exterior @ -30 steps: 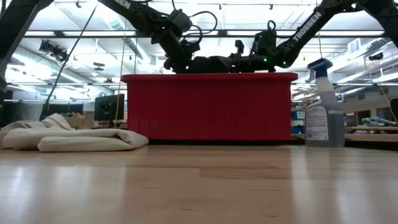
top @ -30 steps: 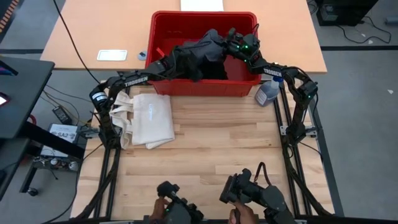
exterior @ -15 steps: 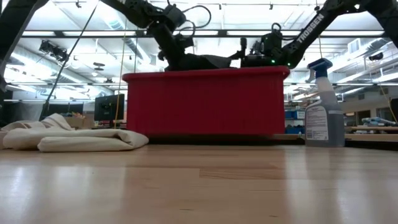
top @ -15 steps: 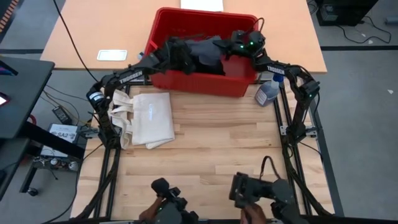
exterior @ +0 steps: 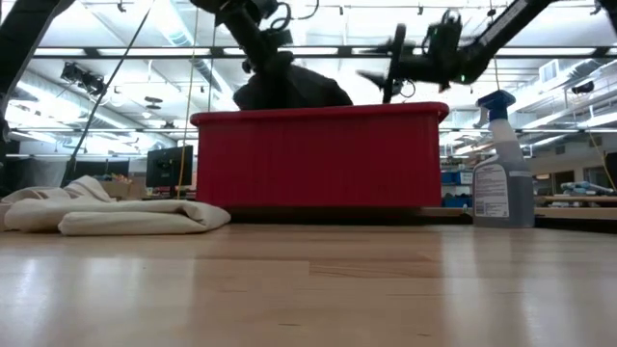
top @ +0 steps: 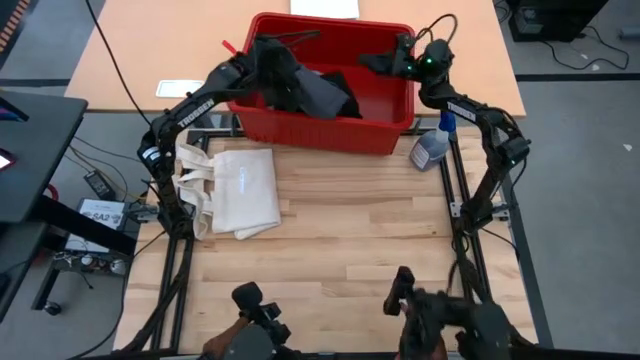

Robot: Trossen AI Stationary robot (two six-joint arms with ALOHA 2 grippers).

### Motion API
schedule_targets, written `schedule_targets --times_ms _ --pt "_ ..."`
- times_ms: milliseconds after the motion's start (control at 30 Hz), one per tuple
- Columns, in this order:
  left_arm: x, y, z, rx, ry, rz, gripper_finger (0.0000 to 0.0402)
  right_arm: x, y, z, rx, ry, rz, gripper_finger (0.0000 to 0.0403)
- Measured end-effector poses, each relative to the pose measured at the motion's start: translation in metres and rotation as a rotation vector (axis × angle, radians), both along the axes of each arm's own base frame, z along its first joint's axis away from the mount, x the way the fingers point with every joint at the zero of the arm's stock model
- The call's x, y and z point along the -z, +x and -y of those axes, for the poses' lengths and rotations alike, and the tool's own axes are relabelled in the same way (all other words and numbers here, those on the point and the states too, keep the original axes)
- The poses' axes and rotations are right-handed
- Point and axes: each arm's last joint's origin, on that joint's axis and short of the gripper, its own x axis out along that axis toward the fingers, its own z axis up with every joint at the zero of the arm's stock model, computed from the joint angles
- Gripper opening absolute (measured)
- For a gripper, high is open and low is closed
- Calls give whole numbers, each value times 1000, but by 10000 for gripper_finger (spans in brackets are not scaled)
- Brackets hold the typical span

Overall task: Sort clothes
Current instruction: Remove the gray pants from the red bin

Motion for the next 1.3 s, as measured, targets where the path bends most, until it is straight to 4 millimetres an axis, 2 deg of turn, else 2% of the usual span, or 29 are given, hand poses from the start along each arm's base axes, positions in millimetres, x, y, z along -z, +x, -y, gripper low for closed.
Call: schedule_targets --times_ms 100,200,367,433,533,800,933,1000,1133,1300 --pt "-12 0 1 -3 -14 86 23 -22 11 -26 54 -299 8 241" --pt "-20 0 3 -9 -59 182 23 -32 27 -50 134 -519 -26 241" --pt "-39 -1 9 -36 -87 316 24 -43 43 -84 309 -815 -160 241" --pt "-48 -2 10 -48 -93 369 24 -46 45 -93 343 -868 -210 241" --pt "-58 -5 12 -70 -102 436 25 -45 46 -101 343 -849 -278 241" --pt "-88 -9 26 -96 -56 539 26 -48 38 -131 165 -720 -353 241" --pt "-93 -7 32 -109 -63 576 26 -53 42 -150 58 -642 -310 241" --pt "-93 -5 36 -109 -80 592 26 -50 52 -159 2 -609 -301 241" --pt "-95 4 46 -85 -83 612 27 -29 82 -170 -79 -550 -331 239" --pt "-97 13 58 -81 -72 632 27 -10 116 -178 14 -537 -345 234"
